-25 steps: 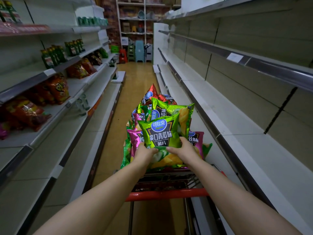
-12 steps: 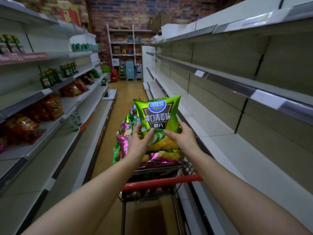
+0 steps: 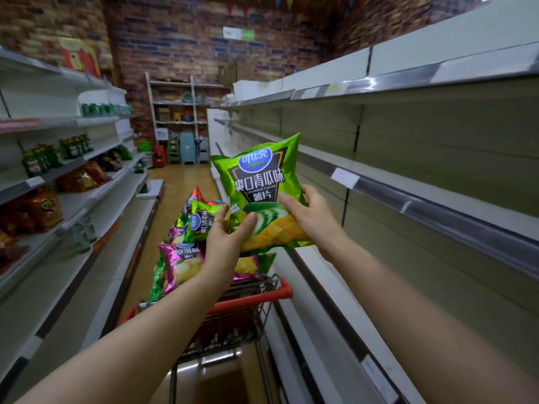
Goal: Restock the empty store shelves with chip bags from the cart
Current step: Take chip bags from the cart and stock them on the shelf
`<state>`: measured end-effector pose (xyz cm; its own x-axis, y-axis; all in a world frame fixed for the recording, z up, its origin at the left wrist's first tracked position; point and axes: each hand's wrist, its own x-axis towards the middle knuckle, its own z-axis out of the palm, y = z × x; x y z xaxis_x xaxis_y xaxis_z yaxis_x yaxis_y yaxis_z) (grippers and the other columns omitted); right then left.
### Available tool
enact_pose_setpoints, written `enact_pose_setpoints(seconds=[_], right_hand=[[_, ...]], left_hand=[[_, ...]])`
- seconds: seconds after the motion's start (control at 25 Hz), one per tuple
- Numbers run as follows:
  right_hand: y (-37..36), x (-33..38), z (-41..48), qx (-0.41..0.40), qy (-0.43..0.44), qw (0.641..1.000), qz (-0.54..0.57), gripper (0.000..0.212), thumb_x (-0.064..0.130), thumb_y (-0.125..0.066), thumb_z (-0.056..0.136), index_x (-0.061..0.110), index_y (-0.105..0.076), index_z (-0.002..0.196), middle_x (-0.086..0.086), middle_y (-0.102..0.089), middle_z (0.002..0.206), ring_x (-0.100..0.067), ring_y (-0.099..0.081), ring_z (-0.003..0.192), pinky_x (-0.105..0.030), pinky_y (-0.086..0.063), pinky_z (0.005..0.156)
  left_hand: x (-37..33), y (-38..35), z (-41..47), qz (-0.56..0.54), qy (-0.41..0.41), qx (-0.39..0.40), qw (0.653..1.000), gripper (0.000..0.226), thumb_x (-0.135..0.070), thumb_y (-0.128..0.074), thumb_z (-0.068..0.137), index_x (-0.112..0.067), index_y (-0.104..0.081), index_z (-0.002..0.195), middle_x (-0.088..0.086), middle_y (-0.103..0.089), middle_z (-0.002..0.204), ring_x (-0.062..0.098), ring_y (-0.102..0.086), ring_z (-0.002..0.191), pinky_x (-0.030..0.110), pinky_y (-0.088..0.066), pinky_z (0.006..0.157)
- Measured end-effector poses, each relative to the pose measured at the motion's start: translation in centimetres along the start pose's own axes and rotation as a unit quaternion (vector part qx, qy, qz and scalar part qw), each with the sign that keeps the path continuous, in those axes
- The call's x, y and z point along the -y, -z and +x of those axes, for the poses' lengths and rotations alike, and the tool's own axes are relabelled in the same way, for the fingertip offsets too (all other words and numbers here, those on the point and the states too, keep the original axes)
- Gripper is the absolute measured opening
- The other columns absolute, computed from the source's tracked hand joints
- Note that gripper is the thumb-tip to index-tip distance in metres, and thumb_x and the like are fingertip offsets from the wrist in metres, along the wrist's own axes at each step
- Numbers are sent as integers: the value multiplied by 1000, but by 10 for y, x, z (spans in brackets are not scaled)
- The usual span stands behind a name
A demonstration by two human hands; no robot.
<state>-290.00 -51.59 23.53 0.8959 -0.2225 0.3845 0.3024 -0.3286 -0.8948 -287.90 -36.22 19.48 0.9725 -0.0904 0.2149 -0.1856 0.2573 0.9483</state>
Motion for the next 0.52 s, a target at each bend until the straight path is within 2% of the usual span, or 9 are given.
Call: enact_pose_setpoints(seconds=[0.12,0.24,0.36,0.52], right_hand=[[24,24,-10,-43,-16,998,-39,47,61,-54,78,23,-45,104,-9,-64,108,-27,-63,98,-48,-50,88],[52,44,-26,-122,-14,991,-56,45,53,-55,85,17,-45,108,-7,-63,108,-26,-62,100,-46,-49,89],[79,65,-46,-206,-30,973,-104,48,49,-54,89,10,-46,116,-6,-59,109,-25,-58,105,-36,-47,89],[114,85,-90,-289,-65,942,-156,52,48,-50,91,4,-49,119,-12,-59,117,-28,-55,108,-37,-45,90]], left_hand=[[-20,-23,-12,-61,1,38,997,46,-12,-67,83,-8,-51,126,13,-69,109,24,-70,91,37,-58,81],[-39,-48,-23,-82,-4,84,993,27,-10,-65,85,-2,-62,110,8,-74,87,19,-72,72,27,-59,64],[-56,-71,-34,-95,11,146,985,29,-14,-67,83,-1,-65,109,11,-74,89,22,-71,74,28,-58,62],[-72,-102,-61,-90,51,236,966,31,-20,-70,80,-4,-66,107,6,-74,82,16,-70,65,22,-54,52]])
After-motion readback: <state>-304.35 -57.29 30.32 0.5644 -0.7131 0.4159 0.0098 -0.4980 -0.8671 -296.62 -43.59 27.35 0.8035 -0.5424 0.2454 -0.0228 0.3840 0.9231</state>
